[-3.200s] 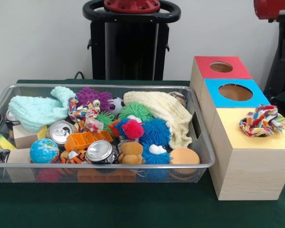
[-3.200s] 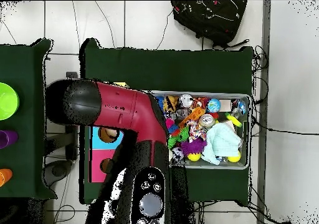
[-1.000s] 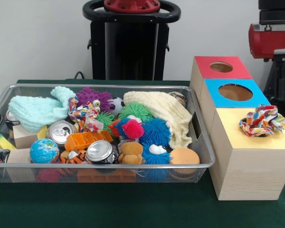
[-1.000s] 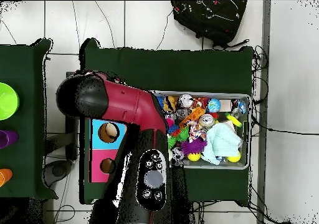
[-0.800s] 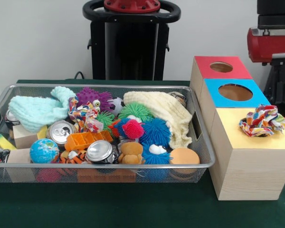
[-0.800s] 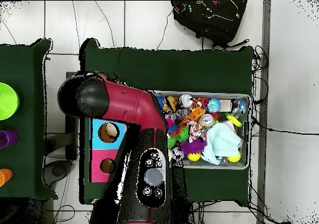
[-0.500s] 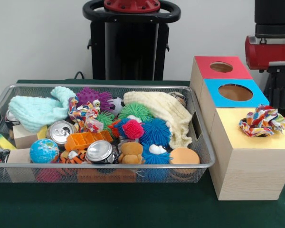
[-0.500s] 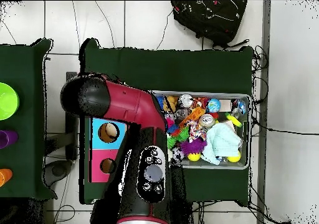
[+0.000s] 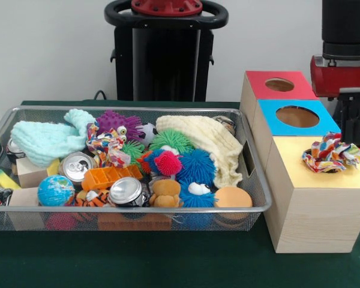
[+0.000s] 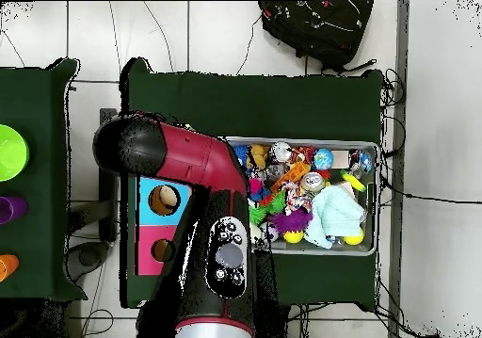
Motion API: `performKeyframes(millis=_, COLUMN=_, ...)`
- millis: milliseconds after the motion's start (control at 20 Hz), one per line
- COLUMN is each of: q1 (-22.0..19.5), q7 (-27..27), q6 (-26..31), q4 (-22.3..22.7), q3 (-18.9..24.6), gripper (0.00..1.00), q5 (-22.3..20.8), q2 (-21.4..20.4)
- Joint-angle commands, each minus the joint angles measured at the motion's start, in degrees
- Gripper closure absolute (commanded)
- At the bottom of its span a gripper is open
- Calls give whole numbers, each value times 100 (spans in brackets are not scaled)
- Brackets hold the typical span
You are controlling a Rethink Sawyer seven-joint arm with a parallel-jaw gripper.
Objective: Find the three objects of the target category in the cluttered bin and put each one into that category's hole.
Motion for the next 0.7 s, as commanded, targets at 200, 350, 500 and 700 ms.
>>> performKeyframes(millis=200, q1=51, q7=1463, q6=-282, q4=452, q3=440, gripper=100, q5=349, q2=211)
performKeyframes(millis=350, q1=96, q7=1487, q6=-315, q4=475, q3=459, gripper=100, q5=416, q2=222)
performKeyframes(millis=500, q1=141, q7=1516, q6=-383, q4=496, q3=455, gripper=100, q5=466, q2=239)
performKeyframes(millis=700, q1=197, q7=1547, q6=-391, q4=510, q3=412, gripper=100, q5=543, q2=244)
